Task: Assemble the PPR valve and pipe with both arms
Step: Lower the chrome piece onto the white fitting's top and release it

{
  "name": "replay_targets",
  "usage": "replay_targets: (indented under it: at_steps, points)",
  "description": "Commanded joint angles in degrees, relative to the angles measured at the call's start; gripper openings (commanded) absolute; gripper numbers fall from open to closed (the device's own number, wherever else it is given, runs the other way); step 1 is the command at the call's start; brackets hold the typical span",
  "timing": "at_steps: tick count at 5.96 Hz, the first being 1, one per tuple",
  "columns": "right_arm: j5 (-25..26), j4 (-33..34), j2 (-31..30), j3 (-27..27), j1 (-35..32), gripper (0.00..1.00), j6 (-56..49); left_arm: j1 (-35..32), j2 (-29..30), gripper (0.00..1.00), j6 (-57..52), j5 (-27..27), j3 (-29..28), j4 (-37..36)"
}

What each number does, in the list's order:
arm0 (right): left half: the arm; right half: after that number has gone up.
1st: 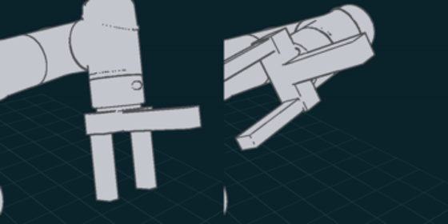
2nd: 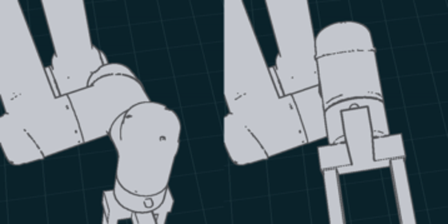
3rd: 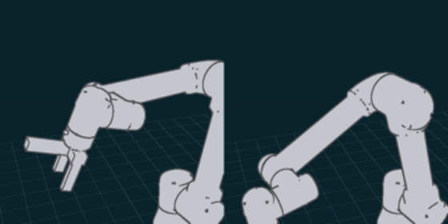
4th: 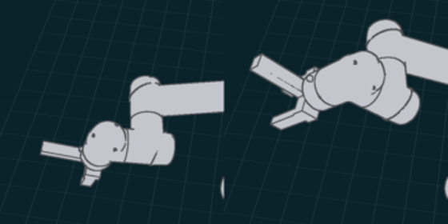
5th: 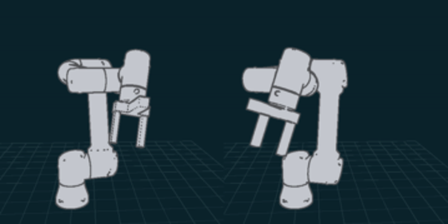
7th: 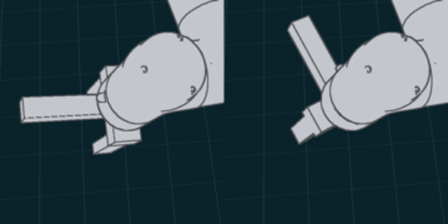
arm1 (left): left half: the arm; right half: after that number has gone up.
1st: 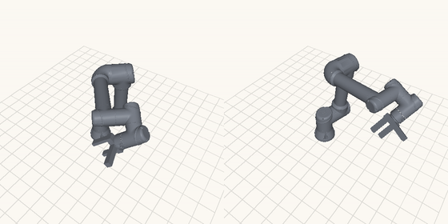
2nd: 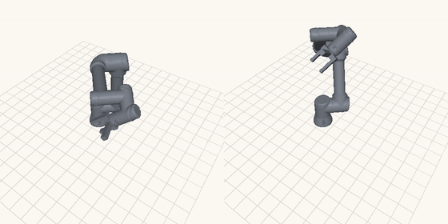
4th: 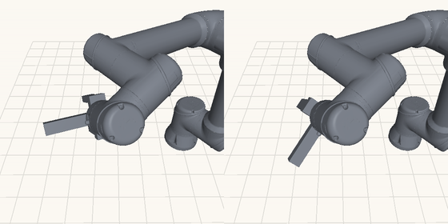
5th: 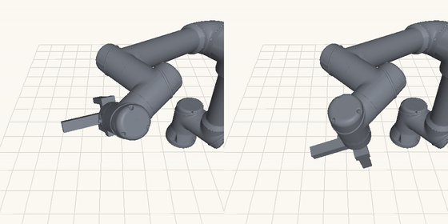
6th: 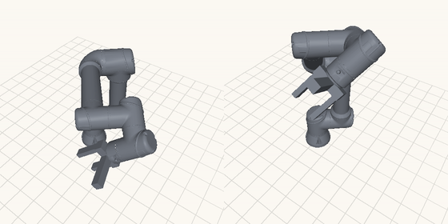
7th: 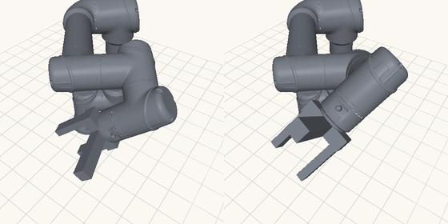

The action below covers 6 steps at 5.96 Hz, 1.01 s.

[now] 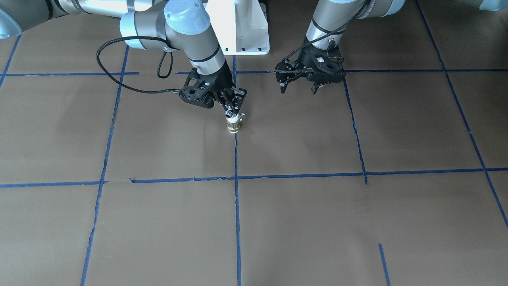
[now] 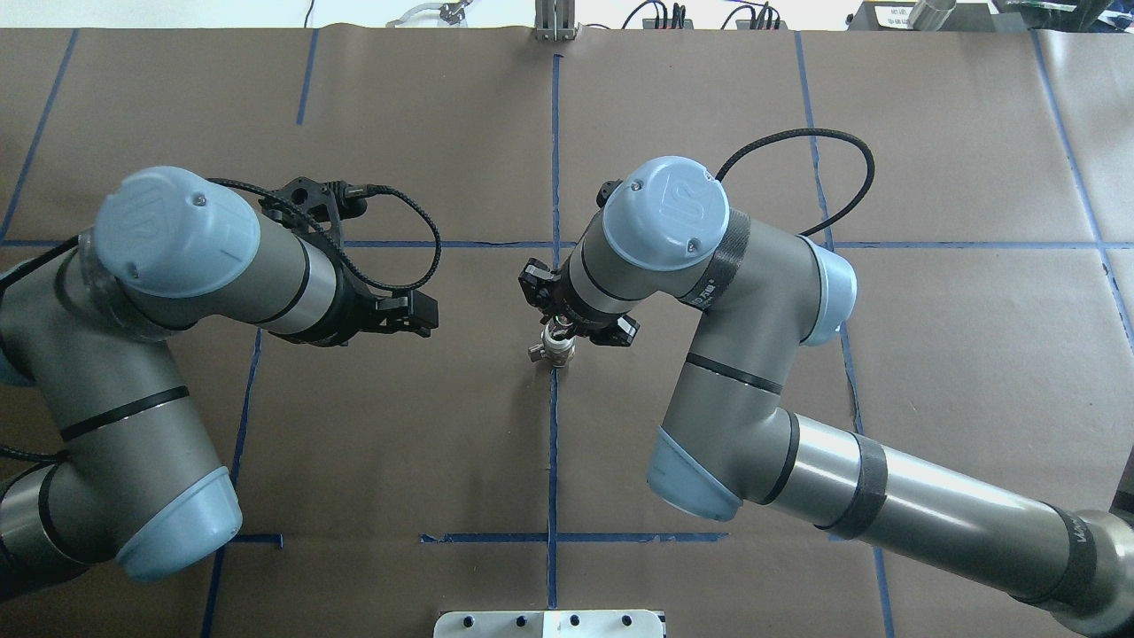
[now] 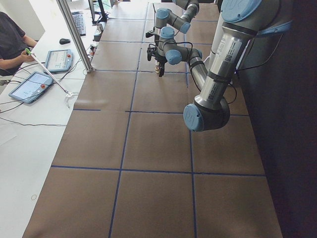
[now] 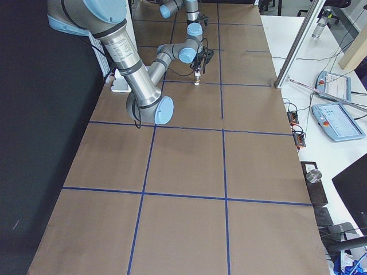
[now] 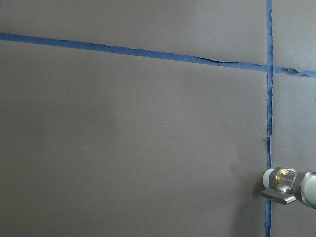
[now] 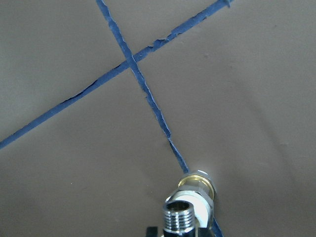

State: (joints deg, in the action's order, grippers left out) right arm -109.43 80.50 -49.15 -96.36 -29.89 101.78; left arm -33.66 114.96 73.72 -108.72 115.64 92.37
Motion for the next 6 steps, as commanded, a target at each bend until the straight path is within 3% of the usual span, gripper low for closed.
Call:
replay_targets:
  at_steps: [1,2,3,4,6]
  points:
    - [0.0,0.0,-0.2,0.1,0.0,0.03,0.0,0.0,0.1,0.99,0.1,-0.1,0.0,0.0]
    - [0.0,0.0,-0.1,0.4,0.2,0.17,0.0,0.0,0.0,0.99,0.1,0.0,0.1,0.0]
    - [-0.1,0.0,0.0,0.6,0.2,0.50,0.1,0.0,0.0,0.99,0.1,-0.1,0.1,0.0]
    - [-0.1,-0.1,0.0,0.8,0.4,0.62,0.2,0.0,0.0,0.99,0.1,-0.1,0.1,0.0]
    - [-0.1,-0.3,0.2,0.9,0.4,0.72,0.2,0.0,0.0,0.99,0.1,-0.1,0.0,0.0]
